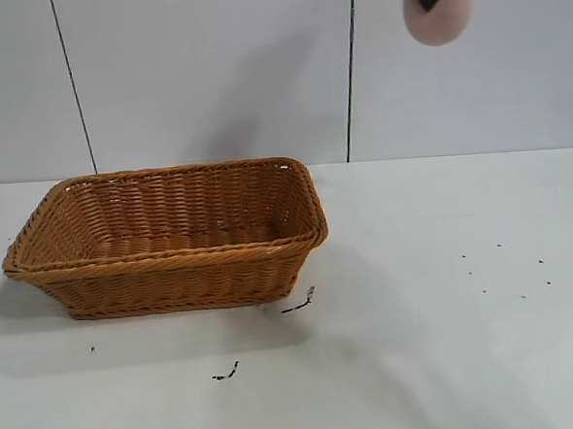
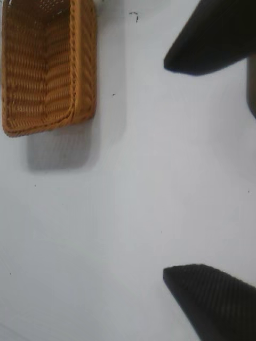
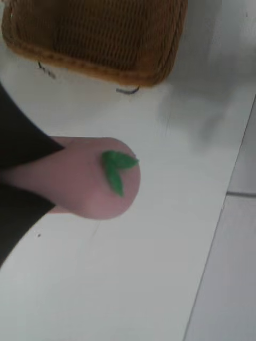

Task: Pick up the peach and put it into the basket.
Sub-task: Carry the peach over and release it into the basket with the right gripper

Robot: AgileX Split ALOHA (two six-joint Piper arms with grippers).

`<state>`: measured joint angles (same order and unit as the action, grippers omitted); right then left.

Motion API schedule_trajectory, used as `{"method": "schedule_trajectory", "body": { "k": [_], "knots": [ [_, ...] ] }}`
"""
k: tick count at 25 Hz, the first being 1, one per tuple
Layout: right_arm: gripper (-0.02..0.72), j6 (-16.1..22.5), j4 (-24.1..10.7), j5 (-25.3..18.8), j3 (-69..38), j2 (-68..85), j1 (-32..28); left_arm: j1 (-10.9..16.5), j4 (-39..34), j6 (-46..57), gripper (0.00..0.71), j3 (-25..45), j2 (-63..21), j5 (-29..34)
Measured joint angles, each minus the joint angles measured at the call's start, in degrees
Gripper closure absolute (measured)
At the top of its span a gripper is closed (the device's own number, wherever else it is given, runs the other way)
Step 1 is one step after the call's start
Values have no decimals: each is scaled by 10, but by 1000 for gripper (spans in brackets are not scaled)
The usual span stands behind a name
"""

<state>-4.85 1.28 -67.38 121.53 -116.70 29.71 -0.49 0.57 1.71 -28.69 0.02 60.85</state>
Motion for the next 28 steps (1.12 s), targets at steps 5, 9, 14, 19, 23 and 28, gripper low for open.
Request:
{"method": "schedule_trajectory", "body": {
  "k": [5,9,14,19,23,28],
  "knots": [
    [717,0,3,46,0,-57,62,0,0,0,17,0,0,0],
    [717,0,-19,81,0,-119,69,0,0,0,17,0,0,0],
    [717,0,-45,125,0,-192,64,0,0,0,17,0,0,0],
    [685,0,-28,140,-1,-228,61,0,0,0,17,0,0,0],
    [329,0,-8,143,0,-228,61,0,0,0,17,0,0,0],
    [36,-11,-8,119,0,-219,61,0,0,0,17,0,0,0]
  ]
}}
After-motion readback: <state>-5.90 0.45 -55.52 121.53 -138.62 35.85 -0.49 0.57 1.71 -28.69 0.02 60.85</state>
